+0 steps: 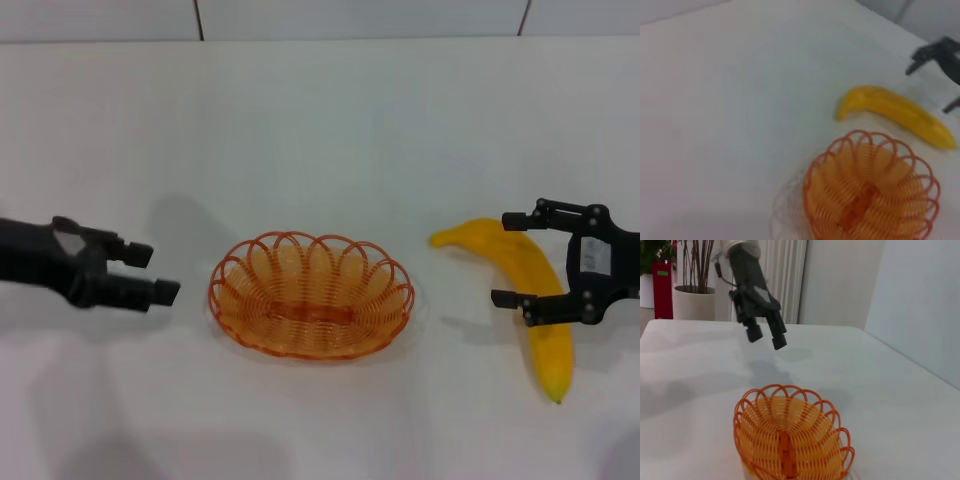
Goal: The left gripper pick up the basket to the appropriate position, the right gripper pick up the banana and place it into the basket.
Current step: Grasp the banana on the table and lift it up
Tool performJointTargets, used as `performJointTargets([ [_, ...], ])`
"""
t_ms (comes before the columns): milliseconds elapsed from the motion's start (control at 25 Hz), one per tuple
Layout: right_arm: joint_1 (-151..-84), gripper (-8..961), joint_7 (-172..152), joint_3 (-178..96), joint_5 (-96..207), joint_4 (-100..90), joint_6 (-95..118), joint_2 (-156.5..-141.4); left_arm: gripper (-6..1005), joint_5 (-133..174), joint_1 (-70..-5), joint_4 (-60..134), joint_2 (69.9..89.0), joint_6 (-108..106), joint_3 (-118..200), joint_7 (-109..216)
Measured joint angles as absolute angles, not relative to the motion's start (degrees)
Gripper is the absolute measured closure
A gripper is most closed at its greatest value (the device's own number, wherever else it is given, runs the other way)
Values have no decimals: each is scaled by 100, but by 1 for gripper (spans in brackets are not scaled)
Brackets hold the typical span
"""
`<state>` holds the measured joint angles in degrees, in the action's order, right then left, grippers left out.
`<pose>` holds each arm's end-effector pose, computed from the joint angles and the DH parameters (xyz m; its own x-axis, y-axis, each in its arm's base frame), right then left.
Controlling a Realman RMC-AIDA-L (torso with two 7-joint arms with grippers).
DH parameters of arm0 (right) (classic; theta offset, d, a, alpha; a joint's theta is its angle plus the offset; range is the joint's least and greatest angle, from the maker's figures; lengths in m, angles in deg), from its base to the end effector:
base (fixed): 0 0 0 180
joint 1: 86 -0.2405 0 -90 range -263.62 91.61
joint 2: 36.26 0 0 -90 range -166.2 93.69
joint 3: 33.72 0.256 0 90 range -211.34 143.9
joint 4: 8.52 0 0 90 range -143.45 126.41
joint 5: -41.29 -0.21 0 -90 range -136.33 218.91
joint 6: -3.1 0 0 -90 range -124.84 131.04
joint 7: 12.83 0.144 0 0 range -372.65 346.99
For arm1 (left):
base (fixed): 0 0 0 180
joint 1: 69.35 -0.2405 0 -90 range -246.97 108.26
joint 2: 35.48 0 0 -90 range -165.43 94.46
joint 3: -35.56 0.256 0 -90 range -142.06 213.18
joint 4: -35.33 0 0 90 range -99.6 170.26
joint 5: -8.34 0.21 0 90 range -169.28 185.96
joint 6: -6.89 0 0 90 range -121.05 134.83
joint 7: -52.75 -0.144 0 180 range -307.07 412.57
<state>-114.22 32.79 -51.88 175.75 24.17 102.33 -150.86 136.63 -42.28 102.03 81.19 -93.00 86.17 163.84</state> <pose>0.3205 0.2874 0.0321 0.9326 0.0036 -0.3610 -0.1197 -0.9402 -0.3188 -0.2464 0.3228 0.0563 0.8290 0.5437 0.1307 0.5584 -0.8177 -0.1397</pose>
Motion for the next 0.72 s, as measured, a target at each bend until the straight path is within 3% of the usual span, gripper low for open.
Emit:
performJointTargets([
  [440,-11353,67,3279,-5182,17197,2418,10434,-15057,276,13147,-4539,7647,8108,-8914,6649,11624],
  [720,-11267,67,3544,-5182,17134,2521,10472,-15024,279,13412,-4576,7025,8119,-8331,6546,11194],
])
